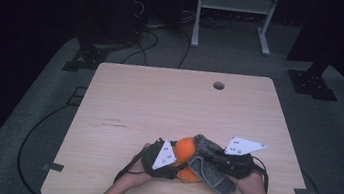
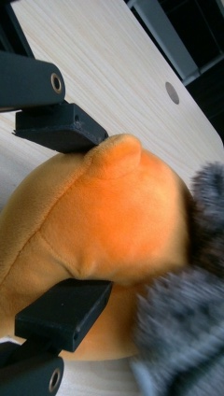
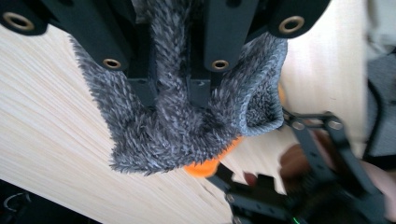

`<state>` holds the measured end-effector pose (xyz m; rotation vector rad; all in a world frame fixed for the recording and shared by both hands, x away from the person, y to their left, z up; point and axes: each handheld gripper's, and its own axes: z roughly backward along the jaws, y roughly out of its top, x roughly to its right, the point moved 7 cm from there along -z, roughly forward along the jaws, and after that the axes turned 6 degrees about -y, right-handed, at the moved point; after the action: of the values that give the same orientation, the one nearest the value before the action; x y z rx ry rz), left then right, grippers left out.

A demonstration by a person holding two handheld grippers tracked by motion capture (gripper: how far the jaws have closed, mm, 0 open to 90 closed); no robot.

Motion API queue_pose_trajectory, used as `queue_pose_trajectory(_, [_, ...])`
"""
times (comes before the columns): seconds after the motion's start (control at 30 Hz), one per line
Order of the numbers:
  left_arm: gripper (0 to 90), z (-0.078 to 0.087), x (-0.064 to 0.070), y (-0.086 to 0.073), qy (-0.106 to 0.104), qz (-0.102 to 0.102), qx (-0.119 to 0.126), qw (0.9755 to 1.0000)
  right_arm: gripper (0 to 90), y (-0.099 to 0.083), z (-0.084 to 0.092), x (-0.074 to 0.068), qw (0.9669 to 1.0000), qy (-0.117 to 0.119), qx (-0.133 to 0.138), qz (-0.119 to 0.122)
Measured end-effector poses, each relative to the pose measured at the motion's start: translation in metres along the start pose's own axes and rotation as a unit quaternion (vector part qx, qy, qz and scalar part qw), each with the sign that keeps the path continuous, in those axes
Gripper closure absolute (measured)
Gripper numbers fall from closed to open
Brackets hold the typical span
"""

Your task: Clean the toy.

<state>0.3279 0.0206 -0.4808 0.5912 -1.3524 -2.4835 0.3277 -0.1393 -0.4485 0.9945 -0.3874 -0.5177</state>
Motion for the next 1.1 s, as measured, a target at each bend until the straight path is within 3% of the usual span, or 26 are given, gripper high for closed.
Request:
queue_pose_trajectory(0.13, [16.1,0.011,-0.009,0.007,-0.003,0.041,0.047,0.9980,77.3,0.001,-0.006,0.006,0.9996,0.003,0.010,-0.025])
queue_pose_trajectory(0.2, [14.9,0.017,-0.010,0.009,-0.007,0.035,0.066,0.9972,77.2,0.003,-0.007,0.005,0.9997,-0.001,0.014,-0.020])
queue_pose_trajectory(0.27, [22.2,0.021,-0.007,0.010,-0.020,0.023,0.081,0.9963,77.2,0.004,-0.009,0.004,0.9998,-0.005,0.015,-0.015])
queue_pose_trajectory(0.3, [27.5,0.022,-0.006,0.010,-0.026,0.017,0.080,0.9963,77.2,0.004,-0.011,0.007,0.9997,-0.010,0.018,-0.015])
queue_pose_trajectory(0.43, [34.7,0.019,-0.001,0.007,-0.043,-0.007,0.072,0.9965,77.1,0.002,-0.014,0.015,0.9992,-0.013,0.023,-0.030])
queue_pose_trajectory(0.5, [40.6,0.014,-0.002,0.003,-0.034,-0.012,0.052,0.9980,77.1,0.001,-0.016,0.016,0.9990,-0.015,0.026,-0.032])
queue_pose_trajectory(0.53, [42.2,0.010,-0.003,0.001,-0.027,-0.009,0.042,0.9987,77.2,0.002,-0.017,0.016,0.9990,-0.020,0.027,-0.029])
queue_pose_trajectory(0.6, [44.2,0.004,-0.006,-0.001,-0.019,0.023,0.019,0.9994,77.2,0.001,-0.019,0.018,0.9990,-0.030,0.023,-0.022])
queue_pose_trajectory(0.63, [44.2,0.002,-0.008,0.000,-0.014,0.042,0.023,0.9988,77.1,0.000,-0.020,0.022,0.9987,-0.039,0.020,-0.025])
queue_pose_trajectory(0.67, [44.4,0.001,-0.010,0.000,-0.010,0.049,0.023,0.9985,77.1,-0.004,-0.017,0.034,0.9966,-0.069,0.007,-0.044])
queue_pose_trajectory(0.77, [44.4,-0.001,-0.014,-0.002,-0.001,0.063,0.021,0.9978,77.2,-0.005,-0.007,0.039,0.9942,-0.088,0.016,-0.060])
queue_pose_trajectory(0.83, [44.4,-0.002,-0.019,-0.005,0.005,0.077,0.022,0.9968,77.2,-0.003,-0.004,0.033,0.9952,-0.077,0.023,-0.056])
queue_pose_trajectory(0.87, [44.4,-0.002,-0.020,-0.005,0.005,0.083,0.025,0.9963,77.2,-0.002,-0.002,0.025,0.9965,-0.067,0.025,-0.042])
queue_pose_trajectory(0.93, [44.2,-0.001,-0.021,-0.006,0.000,0.080,0.022,0.9966,77.0,-0.002,-0.002,0.008,0.9984,-0.053,0.018,-0.009])
queue_pose_trajectory(1.0, [43.7,0.001,-0.020,-0.005,-0.006,0.075,0.026,0.9969,77.1,-0.005,-0.005,0.003,0.9981,-0.060,0.008,0.012])
queue_pose_trajectory(1.1, [42.9,0.006,-0.019,-0.001,-0.032,0.078,0.042,0.9956,77.0,-0.009,-0.004,0.015,0.9983,-0.056,0.006,-0.011])
